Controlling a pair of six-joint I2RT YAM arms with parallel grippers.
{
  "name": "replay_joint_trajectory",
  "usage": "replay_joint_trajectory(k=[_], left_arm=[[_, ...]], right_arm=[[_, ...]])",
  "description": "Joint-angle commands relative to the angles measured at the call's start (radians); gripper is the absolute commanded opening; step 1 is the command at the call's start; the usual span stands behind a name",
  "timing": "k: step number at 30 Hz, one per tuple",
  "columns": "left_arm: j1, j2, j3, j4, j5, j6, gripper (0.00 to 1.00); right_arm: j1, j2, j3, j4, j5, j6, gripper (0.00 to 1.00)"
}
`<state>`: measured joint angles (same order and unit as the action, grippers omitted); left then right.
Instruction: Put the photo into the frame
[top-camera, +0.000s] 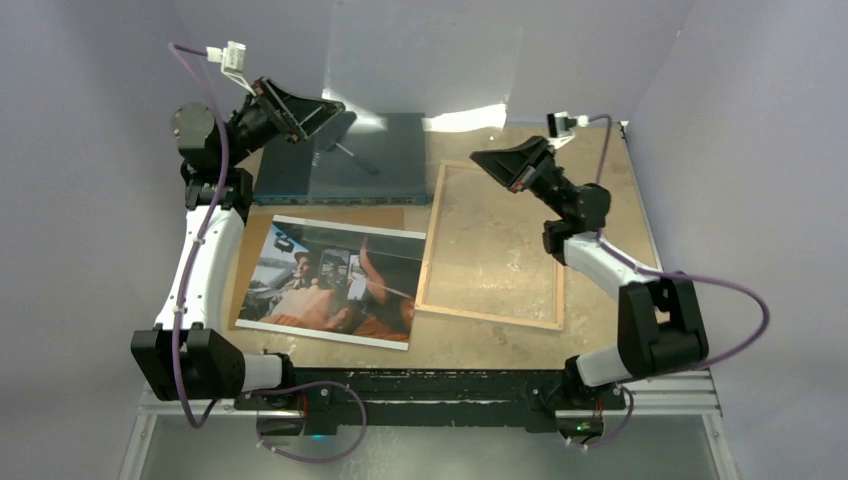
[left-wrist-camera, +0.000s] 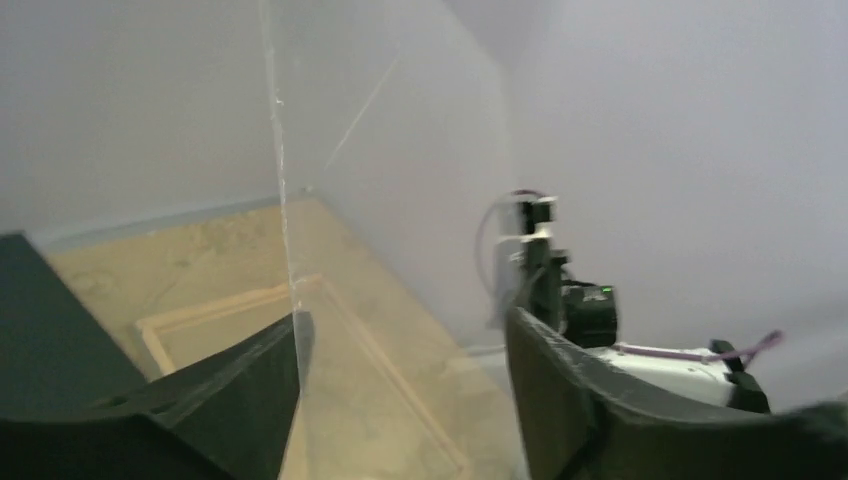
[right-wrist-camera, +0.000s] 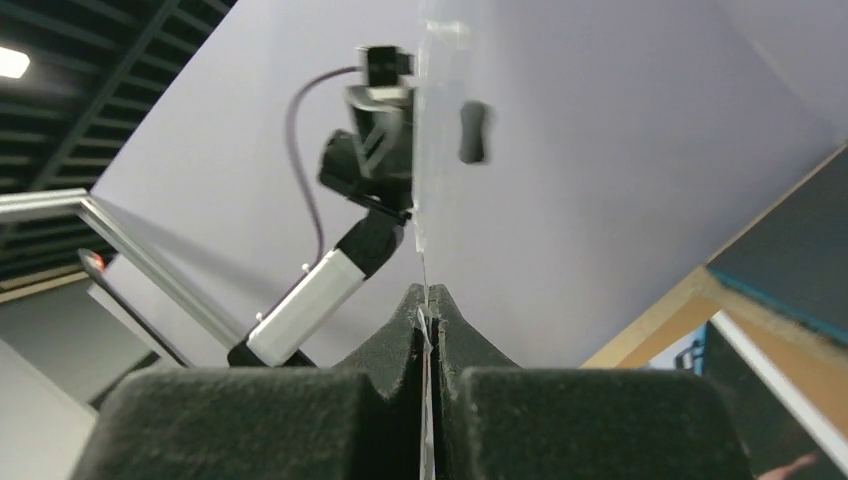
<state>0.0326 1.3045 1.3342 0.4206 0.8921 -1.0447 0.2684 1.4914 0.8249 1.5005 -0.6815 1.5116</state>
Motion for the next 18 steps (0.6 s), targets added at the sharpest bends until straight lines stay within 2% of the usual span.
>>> replay_joint_trajectory(k=[1, 3, 6, 8, 10, 12, 14, 16, 18], left_arm=[[0.022, 0.063, -0.029, -0.325, 0.015, 0.326, 0.79], [0.02, 0.086, -0.007, -0.557, -0.067, 0.539, 0.85], [0.02, 0.155, 0.029, -0.778, -0.236, 0.738, 0.89], [0.019, 0.189, 0.035, -0.855, -0.333, 0.843, 0.91], [0.017, 0.214, 0.03, -0.896, -0.383, 0.921, 0.92], [0.0, 0.235, 0.032, -0.942, -0.42, 0.985, 0.93], [-0.051, 0.266, 0.057, -0.994, -0.532, 1.075, 0.94], [-0.105, 0.313, 0.097, -1.047, -0.645, 1.127, 0.95], [-0.123, 0.357, 0.141, -1.083, -0.67, 1.142, 0.96]], right_arm=[[-0.105, -0.203, -0.021, 0.093, -0.054, -0.064, 0.0], [-0.146, -0.26, -0.046, -0.053, -0.119, -0.082, 0.0], [-0.197, -0.35, -0.087, -0.296, -0.209, -0.154, 0.0], [-0.214, -0.42, -0.076, -0.646, -0.229, -0.321, 0.0], [-0.218, -0.475, -0.054, -0.929, -0.216, -0.476, 0.0], [-0.224, -0.501, -0.037, -1.114, -0.205, -0.569, 0.0], [-0.24, -0.508, -0.009, -1.295, -0.163, -0.668, 0.0], [-0.251, -0.509, -0.018, -1.363, -0.103, -0.692, 0.0], [-0.265, -0.493, -0.042, -1.379, -0.096, -0.679, 0.0]])
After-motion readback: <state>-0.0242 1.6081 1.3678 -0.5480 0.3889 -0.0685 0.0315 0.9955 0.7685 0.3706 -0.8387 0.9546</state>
